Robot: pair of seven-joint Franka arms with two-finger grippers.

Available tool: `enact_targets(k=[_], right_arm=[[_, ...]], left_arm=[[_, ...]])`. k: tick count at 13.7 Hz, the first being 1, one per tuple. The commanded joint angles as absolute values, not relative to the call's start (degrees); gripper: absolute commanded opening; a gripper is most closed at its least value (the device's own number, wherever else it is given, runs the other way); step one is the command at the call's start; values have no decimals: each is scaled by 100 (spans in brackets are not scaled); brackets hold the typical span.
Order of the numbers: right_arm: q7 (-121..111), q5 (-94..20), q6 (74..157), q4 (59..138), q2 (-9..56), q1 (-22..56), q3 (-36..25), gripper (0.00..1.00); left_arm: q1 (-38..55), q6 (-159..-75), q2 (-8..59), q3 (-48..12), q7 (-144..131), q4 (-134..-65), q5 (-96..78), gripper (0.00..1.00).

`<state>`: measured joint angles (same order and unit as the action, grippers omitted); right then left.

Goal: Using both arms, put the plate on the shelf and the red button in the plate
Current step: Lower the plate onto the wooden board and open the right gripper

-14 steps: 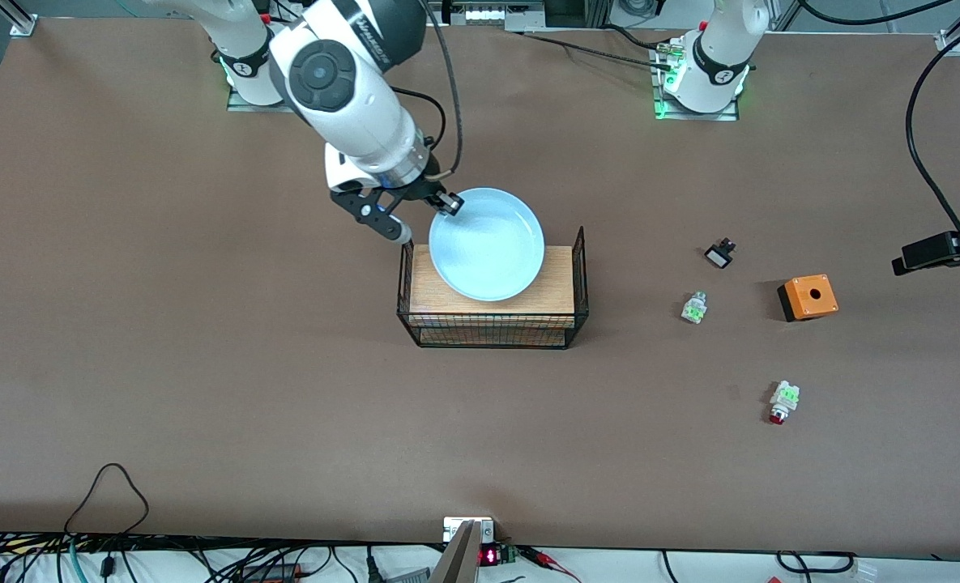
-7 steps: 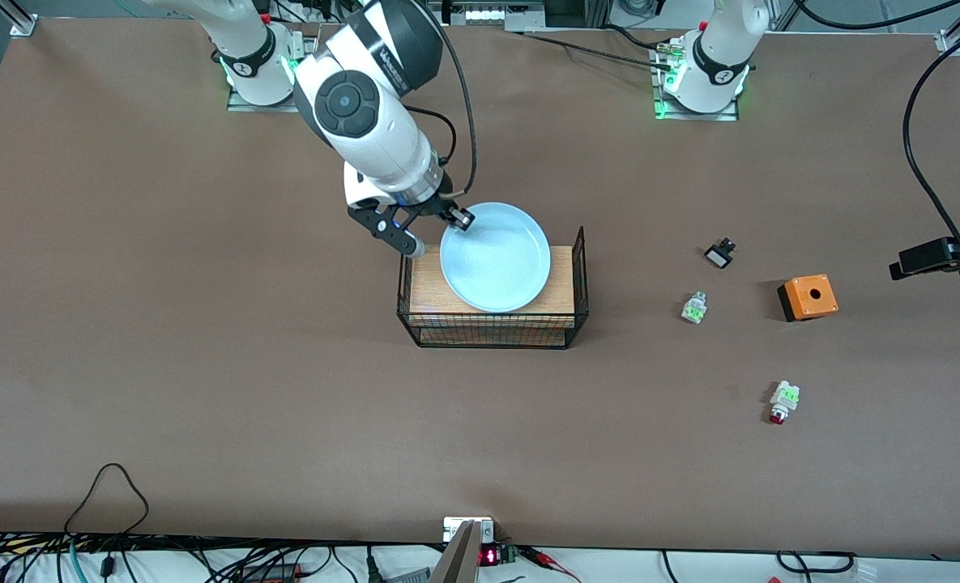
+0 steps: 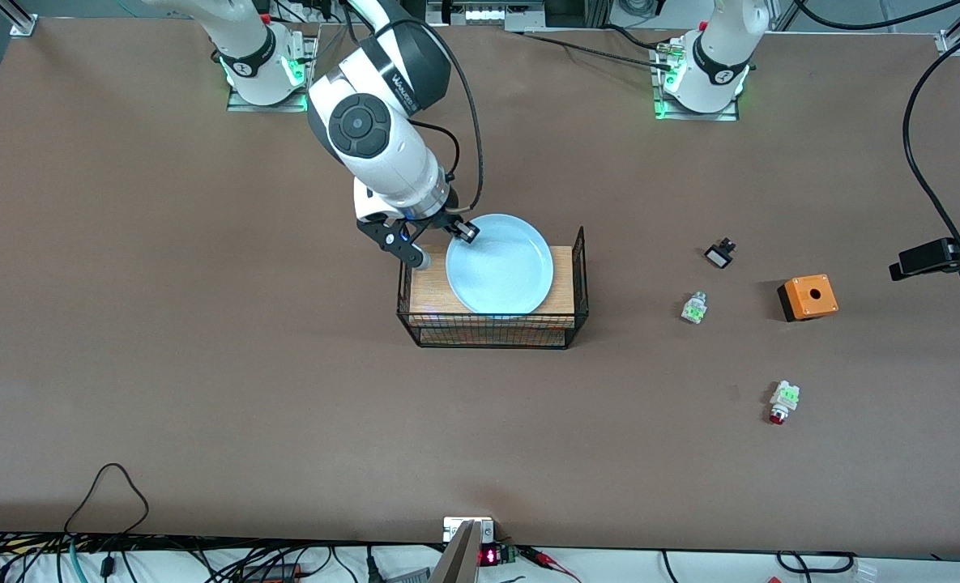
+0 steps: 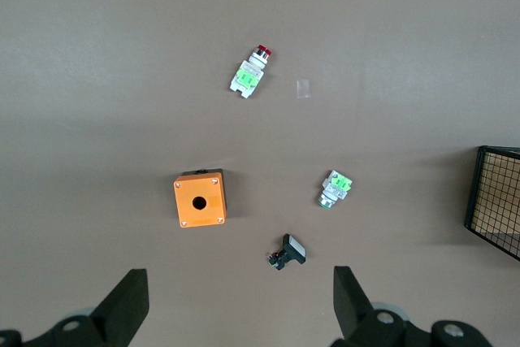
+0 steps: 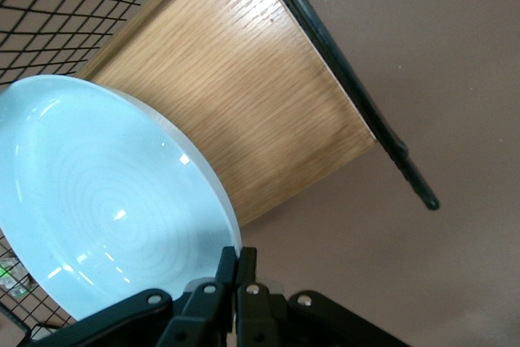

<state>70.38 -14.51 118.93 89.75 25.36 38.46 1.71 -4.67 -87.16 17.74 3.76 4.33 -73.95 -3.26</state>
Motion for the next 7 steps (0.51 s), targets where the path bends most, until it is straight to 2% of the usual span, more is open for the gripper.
enact_targets(k=[1, 7], right_arm=[[6734, -1424, 11997, 8982, 2636, 3867, 114, 0], [6346, -1406, 12172, 9255, 2628, 3841, 88, 0]], left_arm=[[-510, -8675, 1872, 387, 554, -7189, -466, 100], [-510, -8675, 1872, 387, 554, -7189, -466, 100]])
